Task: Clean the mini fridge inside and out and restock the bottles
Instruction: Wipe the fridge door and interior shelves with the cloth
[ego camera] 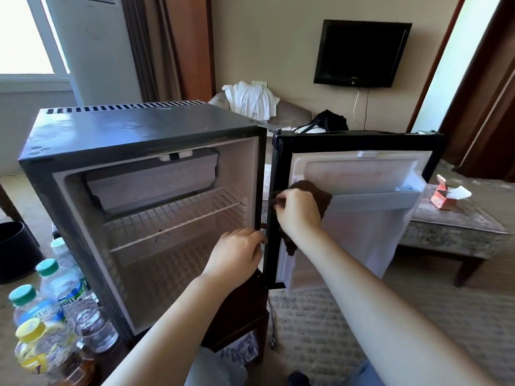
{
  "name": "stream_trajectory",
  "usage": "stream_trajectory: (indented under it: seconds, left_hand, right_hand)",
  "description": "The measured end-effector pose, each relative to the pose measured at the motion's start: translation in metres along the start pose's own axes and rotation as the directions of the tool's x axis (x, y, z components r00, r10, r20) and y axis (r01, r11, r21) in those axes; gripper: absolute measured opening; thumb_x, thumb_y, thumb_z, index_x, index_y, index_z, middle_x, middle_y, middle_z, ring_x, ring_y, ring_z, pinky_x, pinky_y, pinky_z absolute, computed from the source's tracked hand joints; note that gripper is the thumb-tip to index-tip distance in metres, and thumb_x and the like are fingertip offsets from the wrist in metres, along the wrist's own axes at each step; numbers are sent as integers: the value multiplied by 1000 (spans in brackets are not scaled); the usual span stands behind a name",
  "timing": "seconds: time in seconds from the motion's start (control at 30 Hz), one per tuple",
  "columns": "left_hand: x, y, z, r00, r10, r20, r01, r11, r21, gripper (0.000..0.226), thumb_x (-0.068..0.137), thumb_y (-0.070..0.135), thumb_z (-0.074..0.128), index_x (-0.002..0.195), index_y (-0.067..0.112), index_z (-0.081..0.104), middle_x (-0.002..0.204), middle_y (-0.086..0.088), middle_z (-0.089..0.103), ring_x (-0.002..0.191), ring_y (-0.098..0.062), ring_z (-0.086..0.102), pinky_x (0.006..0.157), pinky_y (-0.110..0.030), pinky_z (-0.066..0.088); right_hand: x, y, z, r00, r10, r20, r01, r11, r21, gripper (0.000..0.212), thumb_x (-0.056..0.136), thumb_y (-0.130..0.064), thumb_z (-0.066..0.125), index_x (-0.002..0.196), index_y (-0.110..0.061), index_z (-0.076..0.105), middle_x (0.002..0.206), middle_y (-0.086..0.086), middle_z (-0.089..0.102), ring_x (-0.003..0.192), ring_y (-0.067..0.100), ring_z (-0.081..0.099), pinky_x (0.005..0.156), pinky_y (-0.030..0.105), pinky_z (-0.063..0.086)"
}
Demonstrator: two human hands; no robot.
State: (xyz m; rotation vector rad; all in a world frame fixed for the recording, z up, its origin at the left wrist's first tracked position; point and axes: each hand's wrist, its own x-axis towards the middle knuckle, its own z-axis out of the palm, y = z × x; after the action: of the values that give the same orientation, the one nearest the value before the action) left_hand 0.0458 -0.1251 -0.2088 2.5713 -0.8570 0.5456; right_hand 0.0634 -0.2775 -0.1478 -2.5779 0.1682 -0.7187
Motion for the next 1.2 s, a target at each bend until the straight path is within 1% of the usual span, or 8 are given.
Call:
stream_trajectory:
  seconds: [0.13, 0.23, 0.4, 0.5, 0.67, 0.77, 0.93, 1.2]
  left_hand:
    - [3, 1, -4, 999, -3, -47, 3, 1000, -8, 22, 90, 14, 53, 105, 20, 68, 98, 4, 67, 94, -19, 62, 76, -30, 40]
    - [12, -1, -7, 998, -34, -61, 33, 999, -24, 22, 89, 13, 53, 103, 18, 68, 98, 3, 69, 93, -21, 64, 77, -34, 45]
    - [26, 5, -17, 992, -40, -117, 33, 997, -63, 20, 89, 13, 55, 102, 18, 69, 98, 4, 69, 90, -20, 64, 76, -36, 50]
    - [24, 1, -20, 990, -6, -142, 2, 1000, -24, 20, 88, 14, 54, 101, 17, 69, 95, 3, 69, 87, -21, 65, 72, -34, 48]
    - [7, -12, -21, 990, -41, -134, 42, 999, 8, 36, 82, 28, 36, 87, 18, 70, 82, 4, 70, 77, -22, 66, 64, -28, 42]
    - [-2, -24, -23, 987, -85, -138, 92, 995, 41, 22, 78, 19, 49, 85, 19, 70, 77, 7, 70, 70, -18, 66, 59, -24, 41]
    - [-11, -18, -22, 991, -105, -83, 106, 994, 1, 17, 84, 16, 56, 95, 20, 69, 83, 6, 71, 74, -19, 66, 60, -21, 37]
    - [-14, -14, -20, 995, -86, -57, 83, 995, -59, 26, 89, 22, 46, 104, 21, 67, 86, 2, 69, 78, -22, 64, 61, -24, 39]
  right_hand:
    - [-11, 22, -15, 998, -2, -55, 12, 982, 188, 21, 86, -13, 67, 106, -12, 73, 96, 6, 74, 91, 20, 68, 76, 20, 48]
    - [-1, 19, -36, 975, -63, -213, 120, 957, 265, 19, 82, -9, 70, 101, -9, 74, 93, 7, 74, 87, 23, 69, 74, 20, 45]
    - [47, -19, -64, 768, -297, -568, 457, 875, 161, 18, 82, -5, 66, 99, -3, 72, 94, 9, 69, 85, 22, 65, 80, 26, 50]
    - [64, -30, -39, 814, -375, -443, 444, 894, 60, 16, 84, -9, 68, 98, -4, 73, 90, 12, 62, 77, 27, 62, 70, 32, 51]
    - [47, -20, 20, 914, -307, -263, 272, 949, -162, 15, 73, -3, 76, 86, -8, 72, 81, 13, 54, 60, 34, 60, 45, 30, 44]
    - [47, -26, 22, 931, -267, -249, 231, 959, -166, 14, 80, -1, 67, 93, -5, 70, 89, 15, 54, 71, 36, 61, 52, 34, 48]
    - [17, -18, 29, 986, -165, 14, 165, 968, -191, 23, 93, -7, 52, 113, -10, 63, 115, 11, 49, 90, 32, 62, 73, 38, 50]
    - [21, -22, 11, 968, -188, -166, 169, 978, -120, 44, 93, -6, 53, 137, -9, 50, 115, 9, 49, 89, 28, 60, 70, 34, 47]
